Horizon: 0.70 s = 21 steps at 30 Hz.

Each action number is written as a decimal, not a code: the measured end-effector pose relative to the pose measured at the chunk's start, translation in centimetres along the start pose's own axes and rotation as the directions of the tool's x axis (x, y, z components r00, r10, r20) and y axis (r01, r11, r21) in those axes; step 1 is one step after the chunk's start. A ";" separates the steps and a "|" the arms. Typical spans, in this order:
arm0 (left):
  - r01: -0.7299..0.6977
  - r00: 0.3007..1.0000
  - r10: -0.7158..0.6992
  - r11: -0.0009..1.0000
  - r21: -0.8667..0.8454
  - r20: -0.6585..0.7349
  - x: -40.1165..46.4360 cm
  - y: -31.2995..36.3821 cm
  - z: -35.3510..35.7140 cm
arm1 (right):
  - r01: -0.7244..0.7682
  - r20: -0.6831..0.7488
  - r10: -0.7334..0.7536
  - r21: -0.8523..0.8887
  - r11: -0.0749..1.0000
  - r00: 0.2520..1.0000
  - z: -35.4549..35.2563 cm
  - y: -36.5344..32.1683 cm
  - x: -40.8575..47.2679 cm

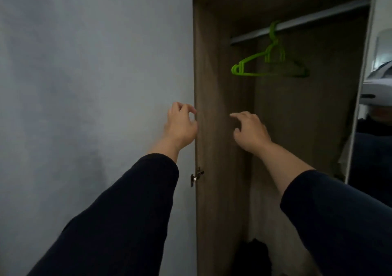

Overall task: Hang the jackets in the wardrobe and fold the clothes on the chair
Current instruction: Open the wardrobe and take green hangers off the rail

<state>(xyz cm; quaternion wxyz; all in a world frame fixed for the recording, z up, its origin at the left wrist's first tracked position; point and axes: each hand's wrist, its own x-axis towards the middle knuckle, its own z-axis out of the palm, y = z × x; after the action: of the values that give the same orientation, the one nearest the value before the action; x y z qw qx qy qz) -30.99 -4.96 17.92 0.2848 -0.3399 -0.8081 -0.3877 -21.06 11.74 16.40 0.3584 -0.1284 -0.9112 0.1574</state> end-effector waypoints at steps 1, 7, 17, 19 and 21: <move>-0.003 1.000 0.003 1.000 -0.028 0.009 1.5 0.4 1.1 | -0.018 -0.020 0.018 -0.007 1.000 1.000 -0.5 0.8 1.2; 0.016 1.000 -0.011 0.967 -0.256 0.019 9.8 3.5 7.2 | -0.083 -0.174 0.079 -0.017 0.996 0.982 -3.0 5.5 8.9; 0.040 0.999 -0.023 0.871 -0.490 0.041 21.0 7.1 11.2 | -0.060 -0.320 0.051 -0.019 0.998 0.946 -5.1 8.6 19.7; 0.061 0.998 -0.040 0.826 -0.560 0.050 23.2 7.8 12.1 | -0.051 -0.302 0.040 -0.030 0.998 0.952 -5.0 8.9 21.2; 0.103 0.994 -0.049 0.759 -0.643 0.101 24.7 8.4 12.8 | -0.048 -0.256 0.033 -0.052 0.998 0.966 -4.6 9.3 22.2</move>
<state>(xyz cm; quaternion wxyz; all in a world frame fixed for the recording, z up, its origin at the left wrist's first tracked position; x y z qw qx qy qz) -41.99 17.63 32.54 0.1026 -0.3989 -0.6484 -0.6403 -32.48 28.82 29.67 0.4655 -0.1764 -0.8588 0.1207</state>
